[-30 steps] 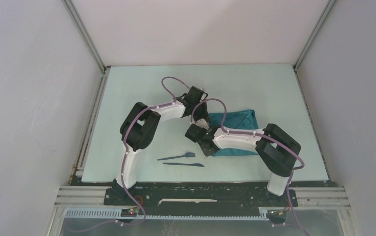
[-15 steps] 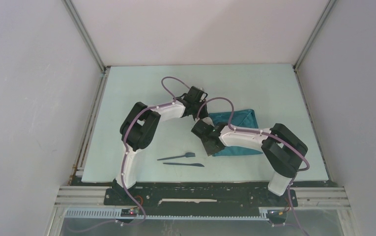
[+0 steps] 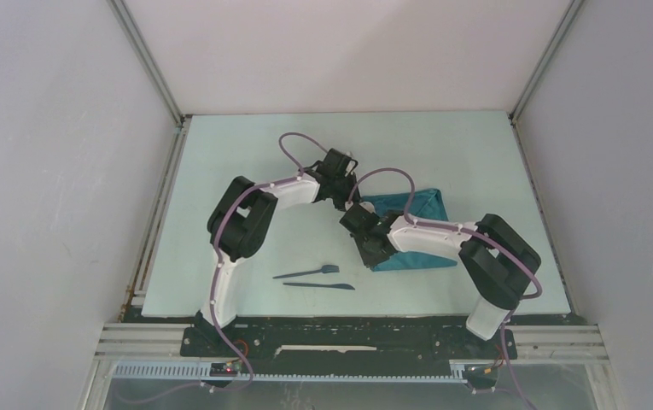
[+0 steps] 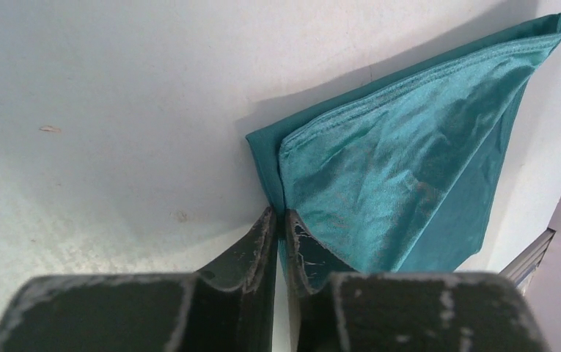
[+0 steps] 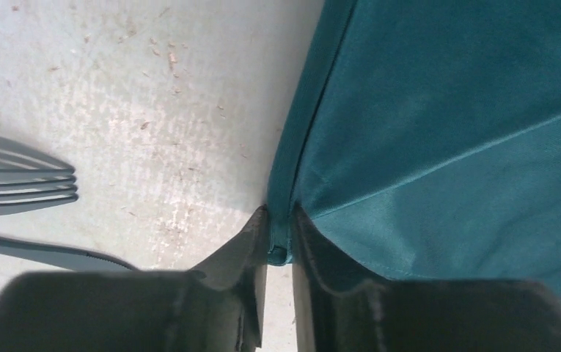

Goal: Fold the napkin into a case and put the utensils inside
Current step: Pick up the upper triangle-folded napkin from the center of the board.

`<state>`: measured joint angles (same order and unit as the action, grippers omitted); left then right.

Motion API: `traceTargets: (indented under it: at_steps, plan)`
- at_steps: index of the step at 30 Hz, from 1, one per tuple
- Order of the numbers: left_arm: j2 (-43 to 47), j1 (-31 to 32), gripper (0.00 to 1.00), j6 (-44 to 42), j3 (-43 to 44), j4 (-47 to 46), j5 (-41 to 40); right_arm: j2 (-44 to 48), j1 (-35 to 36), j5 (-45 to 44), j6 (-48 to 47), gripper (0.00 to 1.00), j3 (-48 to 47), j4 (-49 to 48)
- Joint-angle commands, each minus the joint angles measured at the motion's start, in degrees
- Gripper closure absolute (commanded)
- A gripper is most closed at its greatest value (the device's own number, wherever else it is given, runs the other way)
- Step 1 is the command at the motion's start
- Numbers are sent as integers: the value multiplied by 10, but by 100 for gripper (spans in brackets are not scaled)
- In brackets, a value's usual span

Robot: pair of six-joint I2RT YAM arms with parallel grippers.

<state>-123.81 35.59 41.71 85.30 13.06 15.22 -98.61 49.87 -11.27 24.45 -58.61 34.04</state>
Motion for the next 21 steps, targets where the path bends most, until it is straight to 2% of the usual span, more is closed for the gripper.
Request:
traceTargets:
  at_steps: [1,4,8,12,14,19,21]
  plan:
    - [16,-18,80,-26,-2,-3,17,-15,-6,4,5,83,48,-27]
    - [47,-32,65,-32,-12,-13,29,8,-9,-7,2,100,62,-51]
    - [96,-58,45,-16,-44,-41,62,62,-18,19,-17,100,77,-87]
    - [150,-82,25,28,-111,-86,83,120,-52,92,-20,100,88,-111]
    - [170,-89,21,69,-156,-123,96,144,-75,129,-15,100,95,-117]
    - [173,-83,18,245,-292,-369,144,193,-124,200,-5,100,119,-131]
    - [155,-72,14,294,-318,-442,144,201,-136,216,-6,100,126,-135]
